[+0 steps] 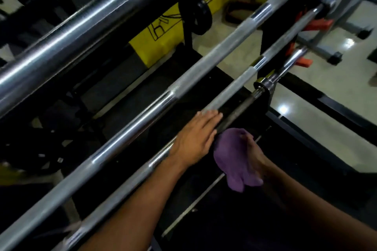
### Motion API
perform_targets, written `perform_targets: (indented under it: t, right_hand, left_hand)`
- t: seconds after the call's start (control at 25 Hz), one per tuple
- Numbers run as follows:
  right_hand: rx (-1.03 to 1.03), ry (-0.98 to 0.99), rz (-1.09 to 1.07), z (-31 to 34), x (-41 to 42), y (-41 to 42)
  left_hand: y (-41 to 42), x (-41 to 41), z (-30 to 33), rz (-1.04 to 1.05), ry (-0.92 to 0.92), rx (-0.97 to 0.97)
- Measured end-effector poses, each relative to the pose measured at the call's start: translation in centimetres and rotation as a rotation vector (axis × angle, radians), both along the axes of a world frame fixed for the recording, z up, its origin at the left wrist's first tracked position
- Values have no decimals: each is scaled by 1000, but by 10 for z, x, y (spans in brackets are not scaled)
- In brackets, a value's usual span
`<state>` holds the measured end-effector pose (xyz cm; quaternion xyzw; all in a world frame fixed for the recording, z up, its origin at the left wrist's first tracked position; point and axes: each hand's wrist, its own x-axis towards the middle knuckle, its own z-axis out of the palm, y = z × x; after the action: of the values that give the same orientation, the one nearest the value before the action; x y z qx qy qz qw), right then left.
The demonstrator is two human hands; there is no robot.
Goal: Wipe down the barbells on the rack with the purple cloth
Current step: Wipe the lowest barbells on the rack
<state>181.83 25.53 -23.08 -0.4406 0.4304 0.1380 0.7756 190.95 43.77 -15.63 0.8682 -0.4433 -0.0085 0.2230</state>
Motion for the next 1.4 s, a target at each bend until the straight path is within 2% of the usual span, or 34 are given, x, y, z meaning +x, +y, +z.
perform_targets:
  t: [0.08,0.16,0.24,0.32,0.44,0.52,0.64,0.8,0.88,0.96,1.08,1.2,1.28,1.4]
  right_hand:
    - [-42,-74,101,18,-15,1]
    - [-153,-89,277,31,-28,6]
    - [-252,-94,540,52,-37,25]
    - [-355,-129,786,64,-42,64]
    - [-526,-261,1040,73,-51,131]
    - [-598,-396,1090,70,-59,154]
    - [-673,-495,1019,77,-76,172]
    - [-593,-573,960,86,-103,177]
    - [-573,-571,978,90,-113,174]
    - [-566,-480,977,90,-126,174]
    - [-663,-381,937,91,-143,178]
    - [-796,-394,816,89,-150,167]
    - [-861,-334,671,79,-153,147]
    - [-962,-198,479,67,-148,115]
  left_hand:
    - [39,-50,-12,37,122,-8]
    - [76,-89,-23,154,365,-27]
    - [105,-111,-32,249,569,-90]
    - [135,-124,-35,259,738,-197]
    - [183,-138,-44,324,795,-270]
    - [207,-145,-50,367,764,-281]
    - [227,-155,-41,331,709,-303]
    - [235,-168,-28,247,811,-320]
    - [232,-173,-23,188,870,-350]
    - [225,-173,-19,141,898,-320]
    - [221,-168,-15,108,779,-246]
    - [232,-145,-8,183,374,-240]
    - [247,-123,-2,241,151,-270]
    - [256,-99,2,207,48,-207]
